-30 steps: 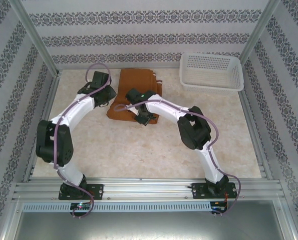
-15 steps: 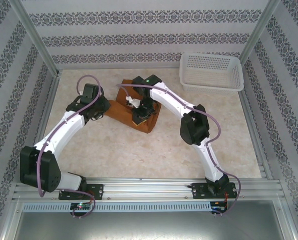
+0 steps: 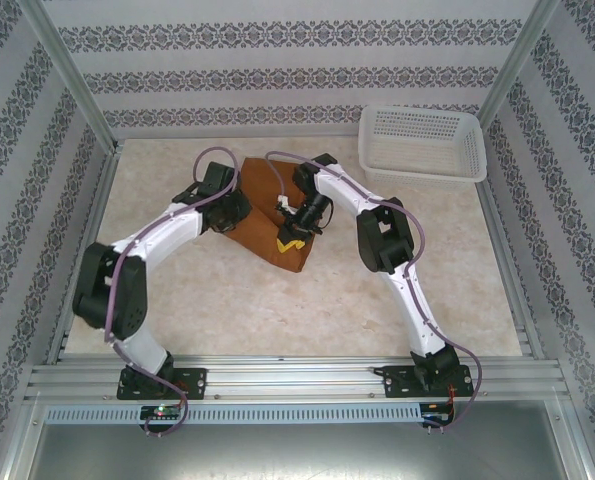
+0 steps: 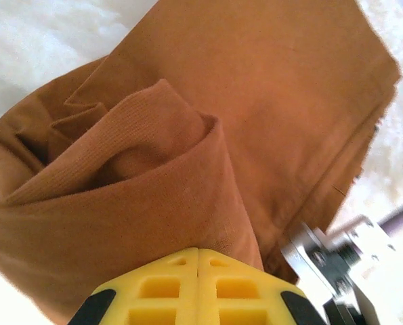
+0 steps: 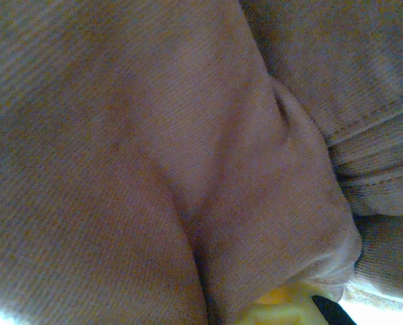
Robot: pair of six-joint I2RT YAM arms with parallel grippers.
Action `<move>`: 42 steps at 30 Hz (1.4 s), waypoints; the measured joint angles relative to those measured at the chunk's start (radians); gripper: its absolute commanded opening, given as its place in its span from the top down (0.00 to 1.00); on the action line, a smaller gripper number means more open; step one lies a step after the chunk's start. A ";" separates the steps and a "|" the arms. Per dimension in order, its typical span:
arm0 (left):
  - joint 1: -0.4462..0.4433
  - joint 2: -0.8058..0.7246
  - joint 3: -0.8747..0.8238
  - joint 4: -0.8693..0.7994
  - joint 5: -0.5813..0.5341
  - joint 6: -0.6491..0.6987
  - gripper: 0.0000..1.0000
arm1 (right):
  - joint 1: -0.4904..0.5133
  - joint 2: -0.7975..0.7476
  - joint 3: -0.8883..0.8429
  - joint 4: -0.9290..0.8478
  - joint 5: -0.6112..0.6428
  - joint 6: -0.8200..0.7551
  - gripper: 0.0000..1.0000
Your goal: Roll up the long pants
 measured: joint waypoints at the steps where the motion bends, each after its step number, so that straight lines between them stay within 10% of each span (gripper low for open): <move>1: 0.000 0.033 0.020 0.002 -0.004 0.000 1.00 | 0.000 0.001 0.000 0.000 -0.003 0.000 1.00; 6: 0.000 0.174 0.121 0.003 -0.008 0.005 1.00 | -0.005 -0.001 -0.026 0.027 -0.023 0.003 0.99; 10: -0.006 0.254 0.158 0.010 -0.005 0.011 1.00 | -0.005 -0.026 -0.082 0.073 -0.011 0.010 0.44; 12: -0.005 0.267 0.152 0.026 -0.003 0.011 1.00 | 0.002 -0.061 -0.128 0.106 0.048 0.018 0.33; 27: 0.007 0.255 0.065 0.158 0.029 0.011 1.00 | 0.410 -0.568 -0.398 0.291 1.049 0.091 0.18; 42: 0.016 0.237 0.048 0.169 0.071 0.019 1.00 | 0.504 -0.270 -0.444 0.580 1.518 -0.163 0.14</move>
